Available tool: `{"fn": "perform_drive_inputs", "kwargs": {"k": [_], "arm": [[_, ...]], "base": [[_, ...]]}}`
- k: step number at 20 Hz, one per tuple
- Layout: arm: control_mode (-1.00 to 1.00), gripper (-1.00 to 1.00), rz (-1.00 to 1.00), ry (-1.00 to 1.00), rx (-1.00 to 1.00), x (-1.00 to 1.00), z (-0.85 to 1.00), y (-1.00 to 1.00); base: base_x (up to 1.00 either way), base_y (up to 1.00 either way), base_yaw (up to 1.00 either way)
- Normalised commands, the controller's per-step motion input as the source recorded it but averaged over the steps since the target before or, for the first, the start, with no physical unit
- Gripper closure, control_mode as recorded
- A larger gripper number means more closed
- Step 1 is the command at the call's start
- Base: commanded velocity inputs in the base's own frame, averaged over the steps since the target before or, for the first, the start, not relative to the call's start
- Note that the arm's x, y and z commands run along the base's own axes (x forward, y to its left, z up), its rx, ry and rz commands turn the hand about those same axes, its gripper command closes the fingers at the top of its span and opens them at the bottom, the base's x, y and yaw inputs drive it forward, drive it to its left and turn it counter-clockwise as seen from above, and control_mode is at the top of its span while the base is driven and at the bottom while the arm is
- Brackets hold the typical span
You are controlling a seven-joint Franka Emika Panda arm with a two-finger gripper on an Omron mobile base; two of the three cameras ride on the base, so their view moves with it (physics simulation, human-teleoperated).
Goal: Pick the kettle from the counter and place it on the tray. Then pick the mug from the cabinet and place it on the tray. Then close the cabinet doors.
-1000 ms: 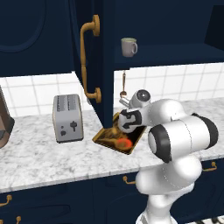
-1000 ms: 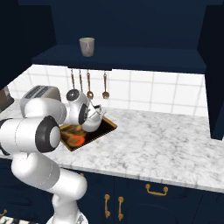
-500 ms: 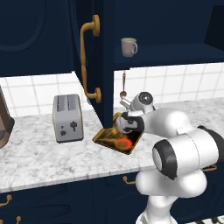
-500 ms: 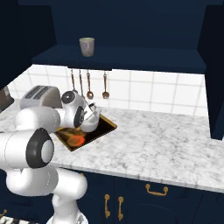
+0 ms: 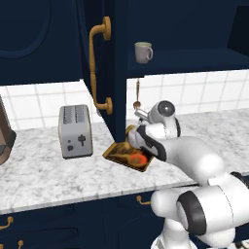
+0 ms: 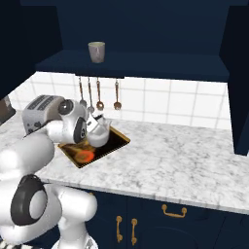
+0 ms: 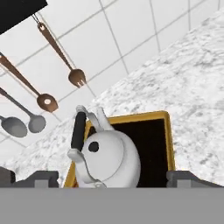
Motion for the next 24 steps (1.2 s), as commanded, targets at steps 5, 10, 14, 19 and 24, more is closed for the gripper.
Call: {"fn": "perform_drive_inputs", "kwargs": {"k": [5,10,14,19,24], "arm": [[-1.00,-1.00,0.12,0.00,-0.17,-1.00,0.64,0.16],[-1.00,-1.00,0.14,0.00,-0.07,-1.00,0.91,0.06],[-1.00,-1.00,0.19,0.02,0.00,-0.82,0.83,0.00],[-1.00,-1.00,0.09,0.00,0.04,0.00,0.08,0.03],[-1.00,-1.00,0.24,0.01,-0.01,-0.21,0.86,0.01]], "base": [[0.00,0.00,0.00],[0.00,0.00,0.00],[0.00,0.00,0.00],[0.00,0.00,0.00],[0.00,0.00,0.00]]}}
